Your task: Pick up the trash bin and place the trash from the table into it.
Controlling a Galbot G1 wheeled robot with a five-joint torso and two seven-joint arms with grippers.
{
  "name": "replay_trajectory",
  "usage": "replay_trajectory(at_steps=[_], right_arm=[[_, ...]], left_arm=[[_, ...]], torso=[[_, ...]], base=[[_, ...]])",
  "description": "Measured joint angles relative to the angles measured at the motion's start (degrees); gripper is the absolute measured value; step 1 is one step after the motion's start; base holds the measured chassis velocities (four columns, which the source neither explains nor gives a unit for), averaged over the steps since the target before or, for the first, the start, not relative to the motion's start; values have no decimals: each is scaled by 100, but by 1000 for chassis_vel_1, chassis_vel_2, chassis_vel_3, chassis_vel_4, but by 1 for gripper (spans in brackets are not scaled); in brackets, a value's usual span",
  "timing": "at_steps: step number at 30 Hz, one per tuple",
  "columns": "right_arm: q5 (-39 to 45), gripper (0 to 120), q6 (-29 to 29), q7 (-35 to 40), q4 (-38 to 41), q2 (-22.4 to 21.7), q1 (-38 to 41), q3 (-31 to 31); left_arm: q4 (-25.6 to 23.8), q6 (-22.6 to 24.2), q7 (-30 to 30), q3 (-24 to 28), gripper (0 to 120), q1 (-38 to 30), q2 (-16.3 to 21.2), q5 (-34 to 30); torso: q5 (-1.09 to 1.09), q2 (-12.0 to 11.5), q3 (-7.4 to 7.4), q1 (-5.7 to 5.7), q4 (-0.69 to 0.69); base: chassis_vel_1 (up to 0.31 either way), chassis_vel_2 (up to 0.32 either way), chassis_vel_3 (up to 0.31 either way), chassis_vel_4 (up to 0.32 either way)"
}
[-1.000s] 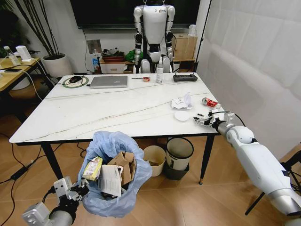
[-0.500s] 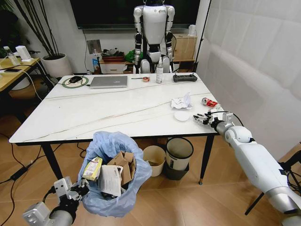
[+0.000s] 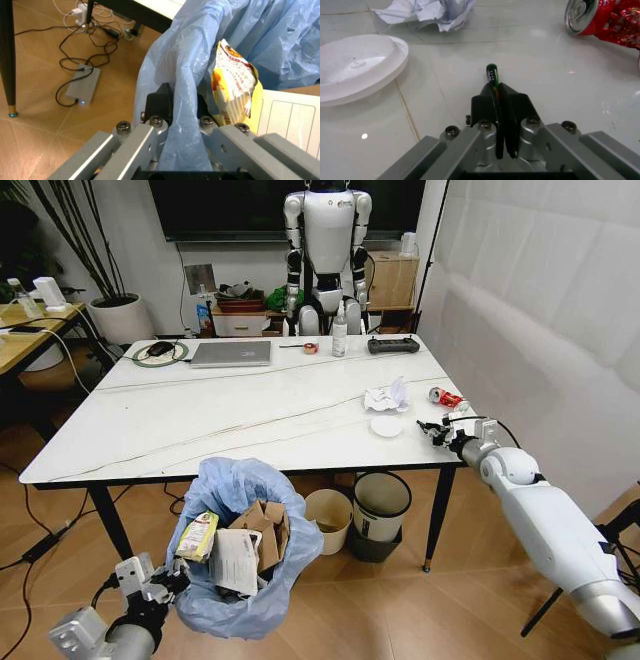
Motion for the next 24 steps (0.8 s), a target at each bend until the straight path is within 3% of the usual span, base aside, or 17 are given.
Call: replay_trajectory(at_steps=[8,14,17,21,24], right_arm=[[147,0,-25,19,410,-61,-27,6],[1155,0,-38,28,1915,-426,-16,-353],[1308,0,-38,39,2176,-463,1,-484],[1918,0,-81,165,3535,-504,240,-1348],[2003,0,-111,204,3793,-491,281,-1539]], left_arm=[[9,2,-2,20,1,-18,15,-15],[57,15,-12,37,1,-58,56,-55],[65,18,-15,38,1,-65,63,-59],[69,25,-19,28,1,-59,68,-67],[67,25,-19,26,1,-55,67,-67]], torso=[[0,0,0,0,0],[-3,0,-1,0,-2],[0,0,-1,0,-1],[-3,0,-1,0,2],[-1,0,-1,0,2]], base=[[0,0,0,0],[0,0,0,0],[0,0,0,0],[0,0,0,0],[0,0,0,0]])
